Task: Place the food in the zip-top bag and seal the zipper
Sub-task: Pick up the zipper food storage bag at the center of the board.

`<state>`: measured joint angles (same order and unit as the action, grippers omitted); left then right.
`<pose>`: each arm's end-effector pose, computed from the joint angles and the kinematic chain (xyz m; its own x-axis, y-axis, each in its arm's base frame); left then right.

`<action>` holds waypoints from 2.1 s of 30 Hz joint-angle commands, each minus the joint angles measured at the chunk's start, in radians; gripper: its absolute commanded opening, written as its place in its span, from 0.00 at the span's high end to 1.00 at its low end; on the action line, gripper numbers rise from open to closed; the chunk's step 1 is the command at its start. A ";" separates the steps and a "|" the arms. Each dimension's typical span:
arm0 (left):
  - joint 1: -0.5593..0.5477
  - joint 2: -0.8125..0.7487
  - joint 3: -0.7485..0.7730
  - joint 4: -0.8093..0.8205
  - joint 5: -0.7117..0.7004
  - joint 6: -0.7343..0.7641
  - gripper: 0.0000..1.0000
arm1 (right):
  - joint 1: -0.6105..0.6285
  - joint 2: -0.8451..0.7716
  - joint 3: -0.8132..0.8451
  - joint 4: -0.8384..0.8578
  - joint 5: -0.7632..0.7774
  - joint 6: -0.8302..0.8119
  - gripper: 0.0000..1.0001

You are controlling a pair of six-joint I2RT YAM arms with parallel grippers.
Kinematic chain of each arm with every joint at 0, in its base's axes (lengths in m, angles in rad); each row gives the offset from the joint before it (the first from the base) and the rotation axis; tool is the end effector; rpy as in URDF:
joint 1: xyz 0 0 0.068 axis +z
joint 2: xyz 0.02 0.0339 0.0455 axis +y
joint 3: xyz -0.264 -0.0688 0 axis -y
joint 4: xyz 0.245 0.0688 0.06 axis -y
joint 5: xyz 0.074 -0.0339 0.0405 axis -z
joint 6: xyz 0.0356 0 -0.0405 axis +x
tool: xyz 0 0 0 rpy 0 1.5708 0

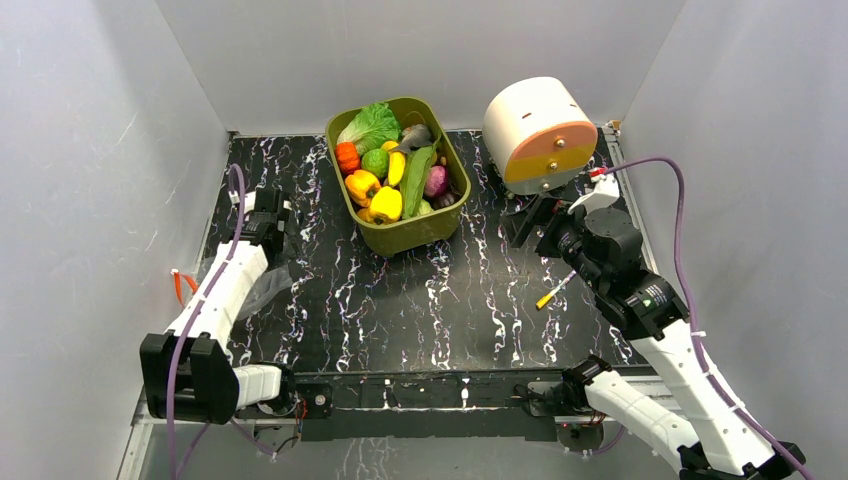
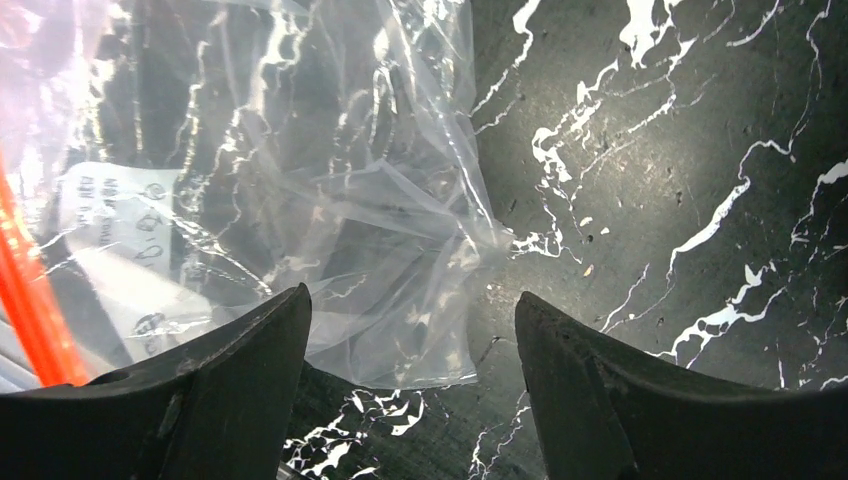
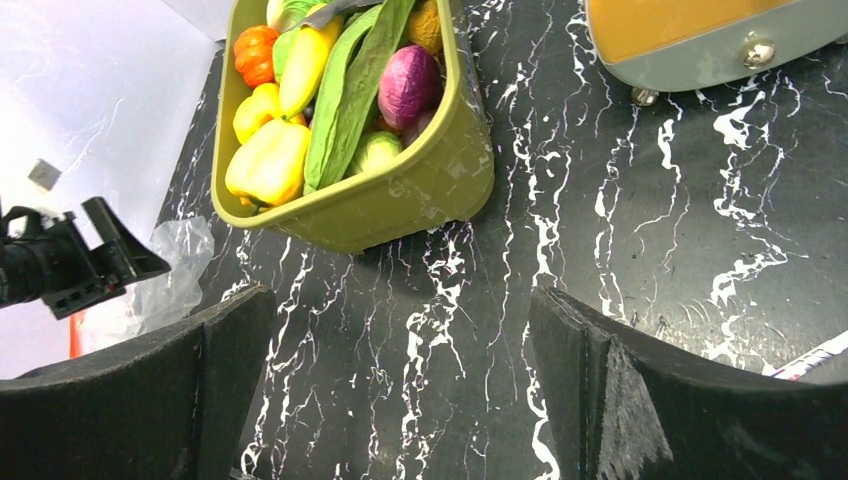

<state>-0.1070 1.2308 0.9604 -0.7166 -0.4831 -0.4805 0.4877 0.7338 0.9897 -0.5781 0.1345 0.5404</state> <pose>0.2426 -0.0094 0.2667 -0.6617 -0.3406 -0.6679 -0.5253 0.8462 0.0889 0.1342 0.0658 0.3758 -0.4210 0.3538 -0.8352 -0.1579 0.8781 0.4516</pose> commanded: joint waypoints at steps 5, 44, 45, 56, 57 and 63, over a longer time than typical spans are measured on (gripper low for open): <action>0.007 0.036 -0.035 0.033 0.057 0.027 0.36 | -0.004 -0.023 0.011 0.056 -0.040 -0.020 0.02; 0.006 -0.341 0.042 0.025 1.197 0.079 1.00 | 0.158 0.236 0.064 0.240 -0.339 0.060 0.25; 0.006 -0.353 0.044 0.022 1.218 0.082 1.00 | 0.208 0.242 0.055 0.272 -0.308 0.057 0.26; 0.005 -0.432 -0.023 0.116 1.420 -0.022 1.00 | 0.561 0.349 -0.035 0.627 -0.192 -0.150 0.36; 0.003 -0.430 -0.025 0.118 1.431 -0.024 1.00 | 0.587 0.364 -0.030 0.640 -0.183 -0.178 0.37; -0.009 -0.436 -0.032 0.150 1.481 -0.036 1.00 | 0.657 0.448 -0.005 0.660 -0.144 -0.233 0.36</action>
<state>-0.1089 0.8097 0.9279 -0.5983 0.9031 -0.4808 1.1210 1.1530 0.9512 -0.0269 -0.0582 0.3798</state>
